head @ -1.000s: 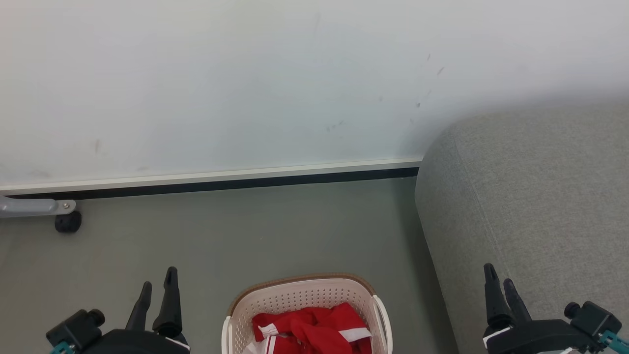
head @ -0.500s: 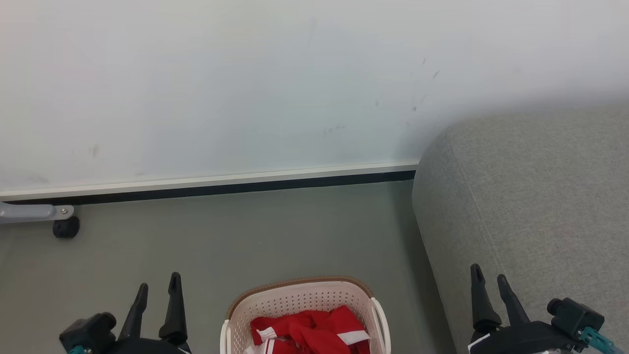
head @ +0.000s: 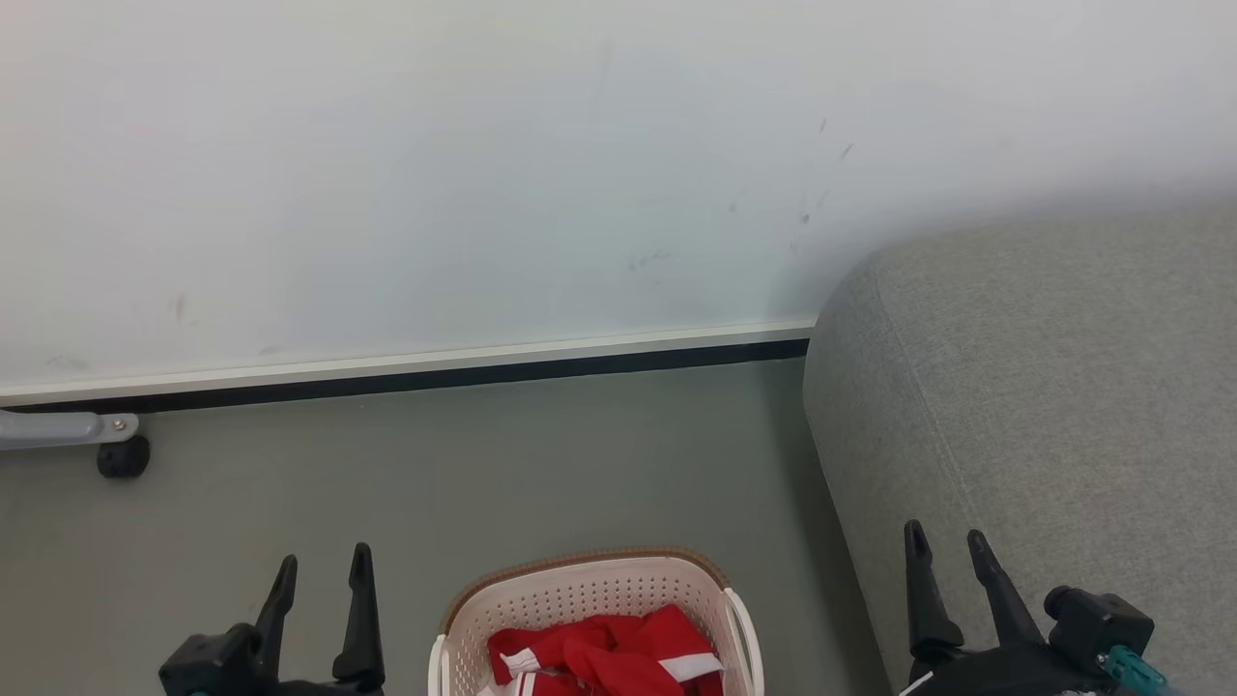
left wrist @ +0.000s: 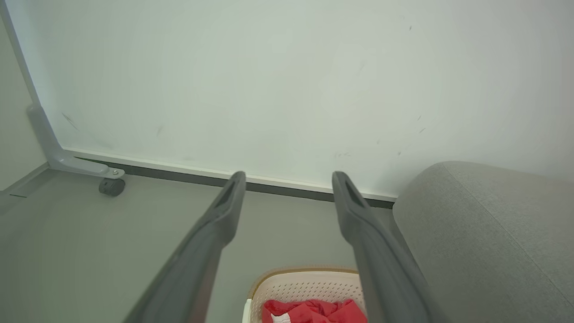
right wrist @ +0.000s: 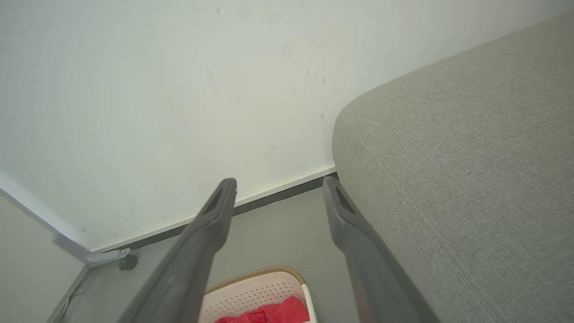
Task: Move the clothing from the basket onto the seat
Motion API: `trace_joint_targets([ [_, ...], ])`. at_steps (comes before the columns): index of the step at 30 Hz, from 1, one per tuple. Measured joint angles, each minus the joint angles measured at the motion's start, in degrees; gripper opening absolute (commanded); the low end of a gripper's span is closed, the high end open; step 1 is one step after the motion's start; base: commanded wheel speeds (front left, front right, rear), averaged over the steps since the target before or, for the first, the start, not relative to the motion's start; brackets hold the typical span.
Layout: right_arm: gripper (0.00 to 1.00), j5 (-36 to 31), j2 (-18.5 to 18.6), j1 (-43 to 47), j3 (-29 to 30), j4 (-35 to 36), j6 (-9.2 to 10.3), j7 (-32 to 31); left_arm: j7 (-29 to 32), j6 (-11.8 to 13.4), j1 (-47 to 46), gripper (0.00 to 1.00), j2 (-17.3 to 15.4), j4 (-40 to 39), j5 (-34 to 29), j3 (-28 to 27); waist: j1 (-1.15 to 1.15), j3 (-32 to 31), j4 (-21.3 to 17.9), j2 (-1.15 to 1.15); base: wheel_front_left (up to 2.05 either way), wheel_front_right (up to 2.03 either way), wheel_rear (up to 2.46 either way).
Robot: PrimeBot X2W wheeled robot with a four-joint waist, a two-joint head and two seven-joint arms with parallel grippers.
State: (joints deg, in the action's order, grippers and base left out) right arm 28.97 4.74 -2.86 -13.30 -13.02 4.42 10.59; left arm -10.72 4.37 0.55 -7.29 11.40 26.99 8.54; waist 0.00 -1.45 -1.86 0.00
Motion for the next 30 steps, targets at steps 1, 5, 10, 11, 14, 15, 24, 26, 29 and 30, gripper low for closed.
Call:
trace_joint_targets([
  [1,1.0,-0.8,0.0,0.0,-0.1,0.1,0.15,0.2,0.0,0.2,0.0,1.0,0.0,0.0,-0.5,0.1,0.0,0.0,0.0,0.0,0.0,0.0,0.0],
  [5,1.0,-3.6,0.1,0.0,-0.7,0.2,0.67,0.9,-0.9,0.7,0.2,1.0,-0.1,-0.1,-3.5,0.6,0.0,0.0,-0.2,0.0,0.0,0.0,0.0],
  [10,1.0,-7.2,0.4,0.0,-1.5,0.5,1.14,2.0,-1.8,1.1,0.7,1.0,-0.4,-0.2,-7.1,1.0,0.0,0.0,-0.4,0.0,0.0,0.0,0.0],
  [11,1.0,-7.2,0.4,0.0,-1.5,0.5,1.14,2.0,-1.8,1.1,0.7,1.0,-0.4,-0.2,-7.1,1.0,0.0,0.0,-0.4,0.0,0.0,0.0,0.0],
  [14,1.0,-9.2,0.5,0.0,-2.0,0.6,1.64,2.6,-2.4,1.2,0.9,1.0,-0.4,-0.2,-9.5,1.2,0.0,0.0,-0.5,0.0,0.0,0.0,0.0],
  [15,1.0,-10.1,0.5,0.0,-2.2,0.7,1.64,2.7,-2.6,1.3,0.9,1.0,-0.4,-0.2,-10.2,1.3,0.0,0.0,-0.6,0.0,0.0,0.0,0.0],
  [24,1.0,-14.5,0.7,0.0,-3.2,0.9,2.2,3.7,-3.8,1.8,1.0,1.0,-0.6,-0.2,-14.1,1.8,0.0,0.0,-0.7,0.0,0.0,0.0,0.0],
  [26,1.0,-14.5,0.7,0.0,-3.2,0.9,2.2,3.7,-3.8,1.8,1.0,1.0,-0.6,-0.2,-14.1,1.7,0.0,0.1,-0.7,0.0,0.0,0.0,0.0],
  [29,1.0,-14.5,0.6,0.0,-3.0,0.9,2.2,3.7,-3.8,1.7,1.0,1.0,-0.6,-0.2,-14.2,1.6,0.0,0.2,-0.7,0.0,0.0,0.0,0.0],
  [30,1.0,-14.5,0.6,0.0,-3.0,0.8,2.2,3.7,-3.8,1.7,1.0,1.0,-0.6,-0.1,-14.2,1.6,0.0,0.2,-0.7,0.0,0.0,0.0,0.0],
])
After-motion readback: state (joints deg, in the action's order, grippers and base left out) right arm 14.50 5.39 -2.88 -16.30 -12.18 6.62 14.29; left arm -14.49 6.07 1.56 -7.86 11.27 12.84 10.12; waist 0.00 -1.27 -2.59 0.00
